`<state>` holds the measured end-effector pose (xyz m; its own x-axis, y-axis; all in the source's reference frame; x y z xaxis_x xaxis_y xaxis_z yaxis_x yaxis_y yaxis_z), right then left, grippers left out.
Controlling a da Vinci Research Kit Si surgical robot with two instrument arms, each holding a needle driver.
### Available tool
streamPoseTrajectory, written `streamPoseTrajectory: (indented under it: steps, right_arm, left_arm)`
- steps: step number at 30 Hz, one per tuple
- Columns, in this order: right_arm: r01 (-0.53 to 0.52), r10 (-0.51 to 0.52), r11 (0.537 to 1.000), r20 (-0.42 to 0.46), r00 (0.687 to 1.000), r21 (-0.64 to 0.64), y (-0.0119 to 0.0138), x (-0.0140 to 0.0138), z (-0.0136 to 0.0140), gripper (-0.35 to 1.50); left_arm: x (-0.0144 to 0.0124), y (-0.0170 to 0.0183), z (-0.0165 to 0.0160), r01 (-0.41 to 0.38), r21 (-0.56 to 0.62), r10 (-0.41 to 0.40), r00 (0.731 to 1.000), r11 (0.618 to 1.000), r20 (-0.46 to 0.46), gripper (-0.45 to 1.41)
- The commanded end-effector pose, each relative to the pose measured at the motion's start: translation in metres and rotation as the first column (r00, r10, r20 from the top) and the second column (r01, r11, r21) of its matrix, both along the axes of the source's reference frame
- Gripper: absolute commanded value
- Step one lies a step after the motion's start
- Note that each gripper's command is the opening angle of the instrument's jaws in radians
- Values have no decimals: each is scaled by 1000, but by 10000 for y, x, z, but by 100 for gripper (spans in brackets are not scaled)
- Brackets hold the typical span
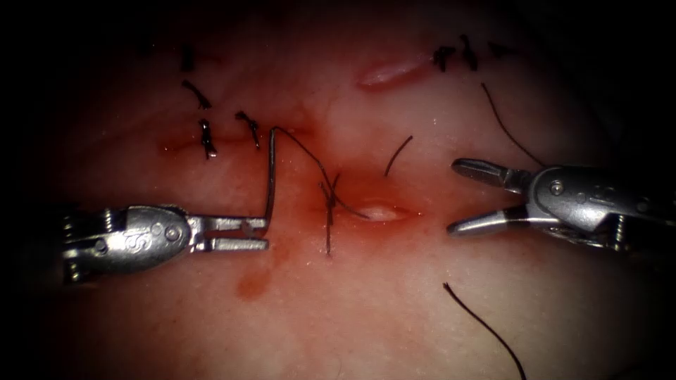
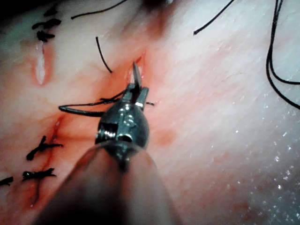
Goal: Wound Closure
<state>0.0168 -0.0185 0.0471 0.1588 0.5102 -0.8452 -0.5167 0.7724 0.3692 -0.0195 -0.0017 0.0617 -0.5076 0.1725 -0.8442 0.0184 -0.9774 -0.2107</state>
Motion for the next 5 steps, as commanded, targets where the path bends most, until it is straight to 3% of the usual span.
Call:
streamPoseTrajectory:
  steps: [1,5]
  right_arm:
    - [3,-3,1000,-1,1000,-1,2,11,3,146]
    - [9,-9,1000,4,1000,2,1,11,3,146]
  left_arm:
    - [-6,1,3,0,0,0,1000,1000,1,-45]
    - [-7,0,1,-2,3,2,1000,1000,4,-45]
